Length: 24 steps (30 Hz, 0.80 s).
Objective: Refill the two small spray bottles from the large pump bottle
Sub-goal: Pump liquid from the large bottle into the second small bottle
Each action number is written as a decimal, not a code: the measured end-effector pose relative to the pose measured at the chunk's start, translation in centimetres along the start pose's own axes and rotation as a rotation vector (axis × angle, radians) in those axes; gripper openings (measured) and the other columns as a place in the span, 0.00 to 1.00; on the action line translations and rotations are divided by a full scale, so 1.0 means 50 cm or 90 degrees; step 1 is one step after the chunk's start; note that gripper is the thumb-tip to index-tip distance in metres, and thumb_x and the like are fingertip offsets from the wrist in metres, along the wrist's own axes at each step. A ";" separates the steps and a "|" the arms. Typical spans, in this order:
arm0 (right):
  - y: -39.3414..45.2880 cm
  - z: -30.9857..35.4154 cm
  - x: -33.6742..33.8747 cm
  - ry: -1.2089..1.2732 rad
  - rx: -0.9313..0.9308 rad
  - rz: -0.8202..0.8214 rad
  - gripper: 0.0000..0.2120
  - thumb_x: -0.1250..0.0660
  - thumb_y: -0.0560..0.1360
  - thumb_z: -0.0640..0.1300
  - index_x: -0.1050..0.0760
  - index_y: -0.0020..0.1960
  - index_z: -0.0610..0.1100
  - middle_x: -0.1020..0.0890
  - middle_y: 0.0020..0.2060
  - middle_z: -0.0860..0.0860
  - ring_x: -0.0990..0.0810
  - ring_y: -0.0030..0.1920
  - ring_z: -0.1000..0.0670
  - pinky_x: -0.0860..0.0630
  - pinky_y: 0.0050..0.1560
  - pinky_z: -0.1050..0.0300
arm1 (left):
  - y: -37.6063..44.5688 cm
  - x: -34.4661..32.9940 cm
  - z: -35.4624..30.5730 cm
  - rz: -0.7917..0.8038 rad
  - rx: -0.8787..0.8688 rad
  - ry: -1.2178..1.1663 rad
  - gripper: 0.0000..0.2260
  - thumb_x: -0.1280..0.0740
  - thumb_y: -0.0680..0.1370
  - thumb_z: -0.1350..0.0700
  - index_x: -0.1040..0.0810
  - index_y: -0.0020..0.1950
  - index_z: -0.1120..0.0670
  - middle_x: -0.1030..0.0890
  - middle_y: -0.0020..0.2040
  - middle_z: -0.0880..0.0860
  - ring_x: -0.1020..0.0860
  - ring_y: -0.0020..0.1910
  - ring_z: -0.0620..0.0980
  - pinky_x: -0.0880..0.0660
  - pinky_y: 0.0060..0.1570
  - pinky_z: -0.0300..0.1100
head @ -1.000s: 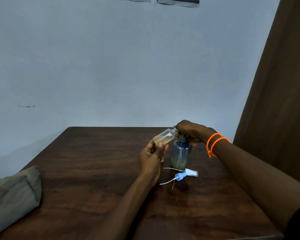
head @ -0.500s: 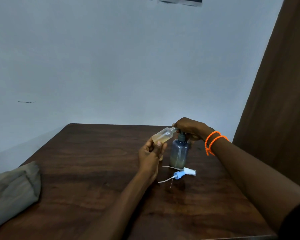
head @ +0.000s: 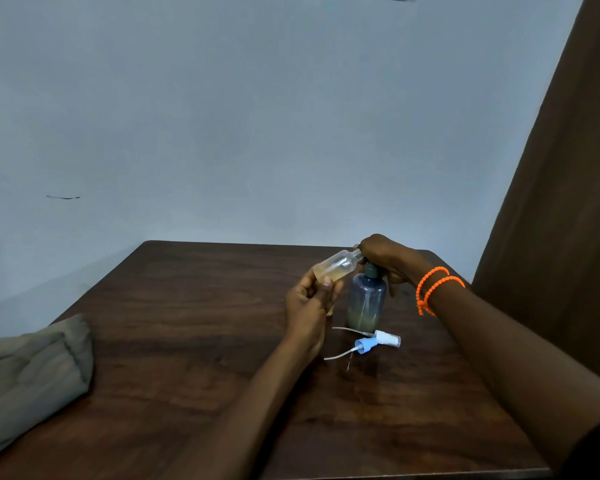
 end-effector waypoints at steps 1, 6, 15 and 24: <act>-0.013 0.007 0.005 -0.022 -0.001 0.006 0.10 0.45 0.78 0.38 0.25 0.47 0.39 0.28 0.41 0.42 0.28 0.37 0.43 0.28 0.31 0.54 | -0.001 0.000 0.000 0.001 0.001 0.000 0.14 0.37 0.81 0.68 0.24 0.67 0.66 0.13 0.52 0.54 0.15 0.52 0.48 0.19 0.55 0.39; -0.004 0.017 0.021 -0.016 0.018 -0.020 0.11 0.44 0.82 0.38 0.30 0.42 0.40 0.27 0.40 0.43 0.27 0.37 0.44 0.31 0.32 0.58 | 0.006 0.003 0.002 -0.001 -0.002 0.002 0.13 0.36 0.81 0.67 0.23 0.65 0.63 0.14 0.55 0.56 0.16 0.55 0.50 0.19 0.54 0.40; -0.013 0.029 0.024 -0.063 0.016 0.002 0.13 0.45 0.83 0.38 0.31 0.40 0.40 0.29 0.40 0.43 0.27 0.38 0.44 0.29 0.30 0.56 | 0.007 0.003 0.004 -0.006 -0.002 0.001 0.13 0.36 0.81 0.68 0.23 0.65 0.64 0.14 0.55 0.56 0.16 0.54 0.49 0.19 0.55 0.40; 0.004 0.000 0.008 0.017 -0.002 0.004 0.09 0.44 0.79 0.39 0.28 0.44 0.40 0.27 0.39 0.43 0.30 0.36 0.45 0.32 0.35 0.53 | 0.009 0.004 0.007 -0.001 -0.005 0.006 0.13 0.36 0.81 0.67 0.22 0.65 0.63 0.15 0.57 0.57 0.16 0.55 0.49 0.19 0.55 0.40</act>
Point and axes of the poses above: each hand's wrist, its own y-axis towards the middle knuckle, its own x-axis out of the back of the hand, z = x × y, the point moved 10 cm from there along y, towards the middle knuckle
